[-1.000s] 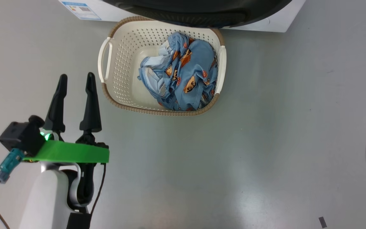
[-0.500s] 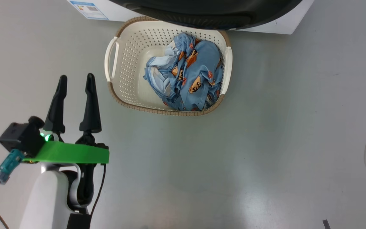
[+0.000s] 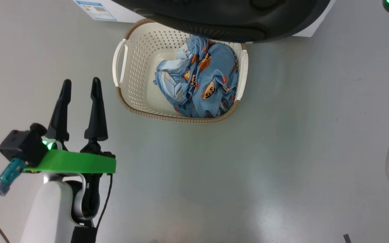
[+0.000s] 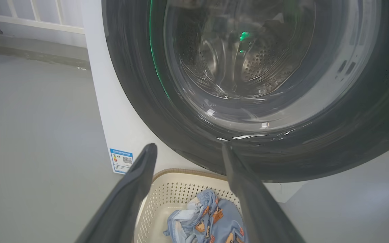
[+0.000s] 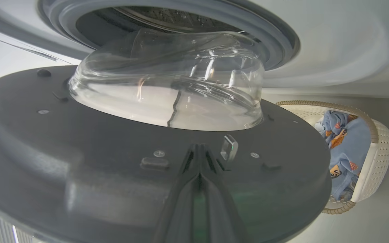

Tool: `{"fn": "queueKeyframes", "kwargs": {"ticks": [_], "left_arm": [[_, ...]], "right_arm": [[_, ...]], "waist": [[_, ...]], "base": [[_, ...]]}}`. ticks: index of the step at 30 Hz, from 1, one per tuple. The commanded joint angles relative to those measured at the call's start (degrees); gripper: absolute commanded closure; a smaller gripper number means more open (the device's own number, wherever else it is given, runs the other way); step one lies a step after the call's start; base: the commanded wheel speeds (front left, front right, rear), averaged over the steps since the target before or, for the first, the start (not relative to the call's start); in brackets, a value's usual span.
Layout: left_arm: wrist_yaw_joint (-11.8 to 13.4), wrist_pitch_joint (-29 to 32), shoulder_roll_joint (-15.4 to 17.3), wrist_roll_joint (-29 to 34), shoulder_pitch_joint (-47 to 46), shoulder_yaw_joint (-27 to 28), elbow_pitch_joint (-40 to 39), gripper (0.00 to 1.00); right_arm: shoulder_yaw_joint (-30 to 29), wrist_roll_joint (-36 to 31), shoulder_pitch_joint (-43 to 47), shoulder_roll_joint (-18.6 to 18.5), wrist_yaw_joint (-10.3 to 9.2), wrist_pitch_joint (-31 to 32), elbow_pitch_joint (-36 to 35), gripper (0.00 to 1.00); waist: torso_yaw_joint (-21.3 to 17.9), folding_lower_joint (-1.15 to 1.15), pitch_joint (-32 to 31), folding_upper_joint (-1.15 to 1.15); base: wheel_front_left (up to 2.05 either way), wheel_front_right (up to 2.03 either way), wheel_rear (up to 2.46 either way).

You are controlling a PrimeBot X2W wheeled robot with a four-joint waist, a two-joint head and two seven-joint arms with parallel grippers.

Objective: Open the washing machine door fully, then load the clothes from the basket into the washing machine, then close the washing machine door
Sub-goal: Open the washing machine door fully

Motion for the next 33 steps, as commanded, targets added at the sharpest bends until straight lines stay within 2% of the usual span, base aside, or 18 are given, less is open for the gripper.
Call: {"fn": "queueKeyframes", "kwargs": {"ticks": [1, 7, 13, 23, 33], "left_arm": [[-0.2, -0.3, 1.7, -0.2, 0.7, 1.8, -1.6, 0.0], [-0.2, -0.3, 1.7, 0.1, 1.0, 2.0, -2.0, 0.0], [-0.2, -0.3, 1.7, 0.4, 1.3, 2.1, -2.3, 0.0], [-0.2, -0.3, 1.9, 0.6, 2.1, 2.1, -2.5, 0.0], [-0.2, -0.3, 2.2, 0.7, 2.5, 2.0, -2.7, 0.0]], "right_arm": [[0.6, 0.1, -1.7, 2.0, 0.1, 0.9, -1.0, 1.0], [1.6, 0.8, -1.5, 2.0, 0.1, 4.7, 0.5, 1.0], [5.9, 4.7, 0.2, 2.0, 0.1, 8.2, 0.3, 1.0], [17.6, 15.2, 6.6, 2.0, 0.1, 9.9, -1.1, 1.0], [29.2, 25.5, 14.1, 2.0, 0.1, 8.9, -4.2, 1.0]], "waist": [[0.0, 0.0, -0.1, 0.0], [-0.2, 0.0, -0.7, 0.0], [-0.4, 0.0, -1.8, 0.0], [-0.6, 0.0, -3.6, 0.0], [-0.6, 0.0, -5.2, 0.0]], "base": [[0.0, 0.0, 0.0], [0.0, 0.0, 0.0], [0.0, 0.0, 0.0], [0.0, 0.0, 0.0], [0.0, 0.0, 0.0]]}}
